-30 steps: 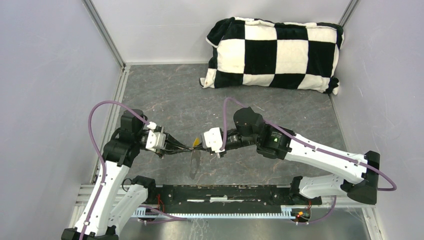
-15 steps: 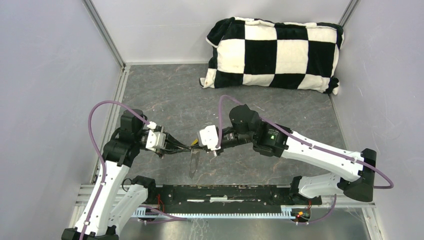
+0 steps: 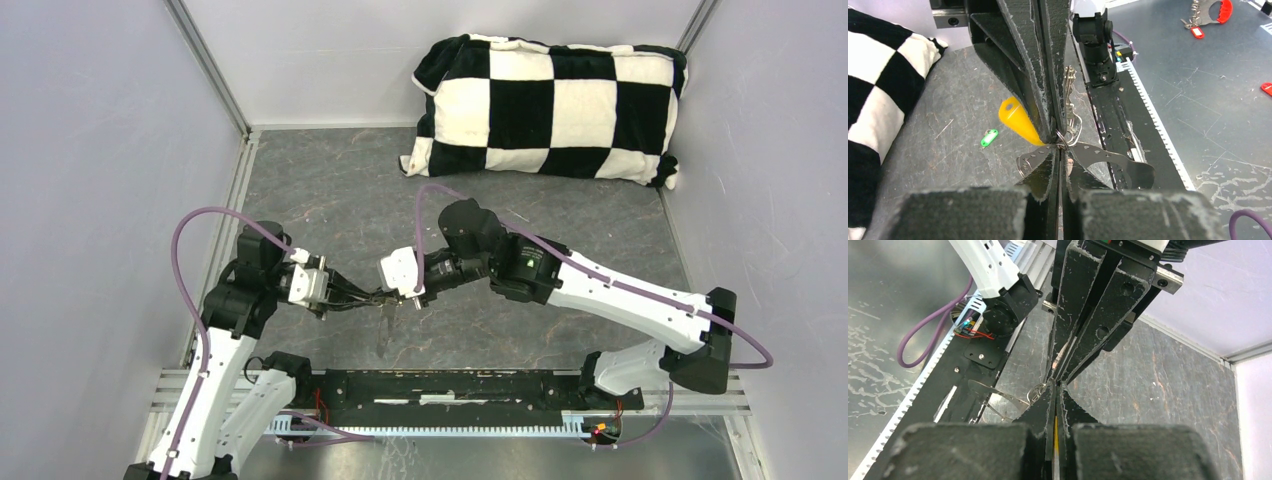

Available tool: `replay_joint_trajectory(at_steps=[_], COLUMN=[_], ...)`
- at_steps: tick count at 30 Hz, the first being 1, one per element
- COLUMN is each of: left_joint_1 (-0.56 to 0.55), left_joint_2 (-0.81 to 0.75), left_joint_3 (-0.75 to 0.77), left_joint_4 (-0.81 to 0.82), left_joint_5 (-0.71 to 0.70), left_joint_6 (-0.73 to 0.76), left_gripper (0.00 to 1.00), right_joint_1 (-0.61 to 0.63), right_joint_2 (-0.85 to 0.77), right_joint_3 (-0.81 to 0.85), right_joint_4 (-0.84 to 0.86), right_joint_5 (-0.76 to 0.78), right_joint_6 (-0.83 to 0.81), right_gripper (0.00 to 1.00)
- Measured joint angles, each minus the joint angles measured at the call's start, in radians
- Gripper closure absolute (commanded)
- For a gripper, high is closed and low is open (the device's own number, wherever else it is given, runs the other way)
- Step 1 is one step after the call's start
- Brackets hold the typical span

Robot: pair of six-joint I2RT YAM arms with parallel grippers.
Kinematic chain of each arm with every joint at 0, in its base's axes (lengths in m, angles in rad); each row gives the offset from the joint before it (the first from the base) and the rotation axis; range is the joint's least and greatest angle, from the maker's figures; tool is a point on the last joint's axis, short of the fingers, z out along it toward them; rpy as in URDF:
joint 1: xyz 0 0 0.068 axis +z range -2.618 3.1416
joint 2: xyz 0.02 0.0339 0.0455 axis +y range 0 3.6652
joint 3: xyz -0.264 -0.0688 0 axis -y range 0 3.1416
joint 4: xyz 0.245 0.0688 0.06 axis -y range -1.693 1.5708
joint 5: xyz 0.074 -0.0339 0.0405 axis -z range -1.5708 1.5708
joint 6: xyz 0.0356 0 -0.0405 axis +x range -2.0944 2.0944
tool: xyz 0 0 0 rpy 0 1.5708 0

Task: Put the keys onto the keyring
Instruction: Insert the key onto the keyring.

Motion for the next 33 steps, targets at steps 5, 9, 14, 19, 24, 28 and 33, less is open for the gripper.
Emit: replay_joint_trajectory(at_steps=[5, 9, 14, 19, 24, 28, 33], left_joint_1=[0.000, 0.000, 0.000, 0.002, 0.003, 0.005, 0.006], left_joint_2=[-0.020, -0.031, -0.042, -0.049, -0.050, -0.046, -0.018], left_joint_3=[0.000, 0.000, 0.000, 0.000, 0.000, 0.001, 0.025], left_joint_4=[0.000, 0.000, -0.003, -0.004, -0.008, -0.012, -0.014], left_joint_5=[0.006, 0.007, 0.006, 0.006, 0.006, 0.007, 0.007], left_joint_6=[0.000, 0.000, 0.000, 0.000, 0.000, 0.000, 0.000], left_gripper=[0.98, 0.98, 0.98, 0.98, 0.98, 0.98, 0.98], right_joint_1=[-0.018, -0.031, -0.044, -0.052, -0.064, -0.074, -0.093], right_joint_2=[0.045, 0.072, 0.086, 0.094, 0.124, 0.146, 0.164], right_joint_3=[0.074, 0.107, 0.114, 0.114, 0.152, 0.184, 0.225], right_joint_4=[-0.069, -0.094, -0.090, -0.077, -0.090, -0.117, -0.147], right_joint_5=[-0.062, -0.106, -0.140, -0.164, -0.188, -0.198, -0.209], right_joint_6=[-0.016, -0.016, -0.006, 0.012, 0.034, 0.049, 0.081], right_gripper=[1.00, 0.99, 1.00, 0.86, 0.74, 0.73, 0.72])
